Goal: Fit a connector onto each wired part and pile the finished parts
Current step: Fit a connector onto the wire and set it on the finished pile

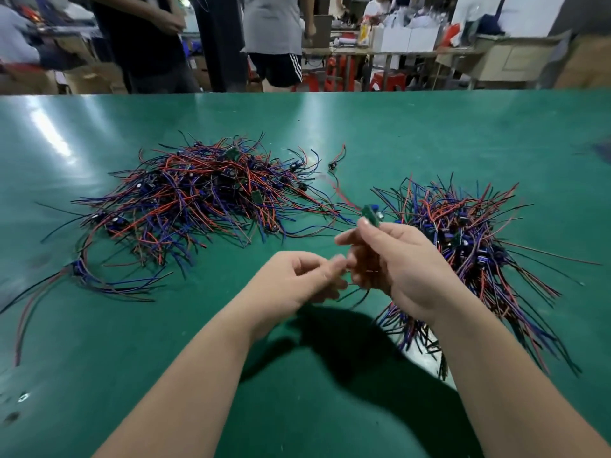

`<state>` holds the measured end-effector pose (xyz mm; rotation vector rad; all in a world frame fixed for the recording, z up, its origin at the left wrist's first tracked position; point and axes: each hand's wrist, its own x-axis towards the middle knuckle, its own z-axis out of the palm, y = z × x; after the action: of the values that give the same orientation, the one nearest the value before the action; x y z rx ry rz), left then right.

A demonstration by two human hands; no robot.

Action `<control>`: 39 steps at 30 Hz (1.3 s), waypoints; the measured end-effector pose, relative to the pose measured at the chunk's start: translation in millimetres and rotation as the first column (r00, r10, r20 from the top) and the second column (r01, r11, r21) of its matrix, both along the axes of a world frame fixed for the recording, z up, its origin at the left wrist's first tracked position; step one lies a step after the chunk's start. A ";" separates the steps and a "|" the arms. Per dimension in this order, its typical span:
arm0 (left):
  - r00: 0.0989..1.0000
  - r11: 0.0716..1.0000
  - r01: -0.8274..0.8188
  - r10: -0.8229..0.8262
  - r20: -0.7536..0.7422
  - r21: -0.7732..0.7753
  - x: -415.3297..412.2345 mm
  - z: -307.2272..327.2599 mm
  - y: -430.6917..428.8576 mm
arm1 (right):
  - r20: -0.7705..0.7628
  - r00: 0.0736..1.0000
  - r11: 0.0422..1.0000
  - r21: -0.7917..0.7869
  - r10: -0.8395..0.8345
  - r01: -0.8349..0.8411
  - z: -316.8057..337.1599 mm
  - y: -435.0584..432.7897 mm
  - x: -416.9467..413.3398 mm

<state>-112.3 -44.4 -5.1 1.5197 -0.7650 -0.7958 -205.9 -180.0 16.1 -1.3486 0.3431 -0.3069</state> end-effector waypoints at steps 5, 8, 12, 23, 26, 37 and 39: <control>0.950 0.971 -0.113 0.044 -0.308 -0.212 2.2 8.0 -2.5 | -0.057 0.960 0.958 -0.060 0.276 -0.279 0.9 13.1 -3.0; 0.922 0.934 -0.122 -0.019 -0.388 -0.335 1.0 10.2 -0.8 | -0.092 0.923 0.926 -0.016 0.375 -0.378 -1.2 20.2 -2.3; 0.921 0.931 -0.173 0.037 -0.387 -0.323 0.7 9.3 0.2 | -0.172 0.875 0.880 -0.075 0.452 -0.469 -3.3 17.8 -4.1; 0.895 0.837 -0.422 0.325 -0.305 -0.349 5.2 8.9 -4.2 | -0.137 0.950 0.955 -0.058 0.281 -0.291 -5.5 3.9 0.3; 0.907 0.855 -0.411 0.417 -0.052 -0.317 4.5 4.4 -5.7 | -0.068 0.990 0.990 -0.060 0.123 -0.127 -6.5 10.5 5.5; 0.566 0.734 -0.667 0.387 0.728 0.127 44.2 -24.7 7.7 | 0.046 0.934 0.889 -0.294 -0.354 0.352 66.9 -52.3 67.2; 0.560 0.674 -0.706 0.343 0.754 0.217 48.3 -27.4 10.5 | -0.041 0.949 0.849 -0.461 -0.313 0.259 71.6 -65.8 83.1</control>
<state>-64.0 -33.9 -32.5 2.4326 -0.5109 0.1035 -122.8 -245.8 87.7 -1.7812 0.6008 -0.5880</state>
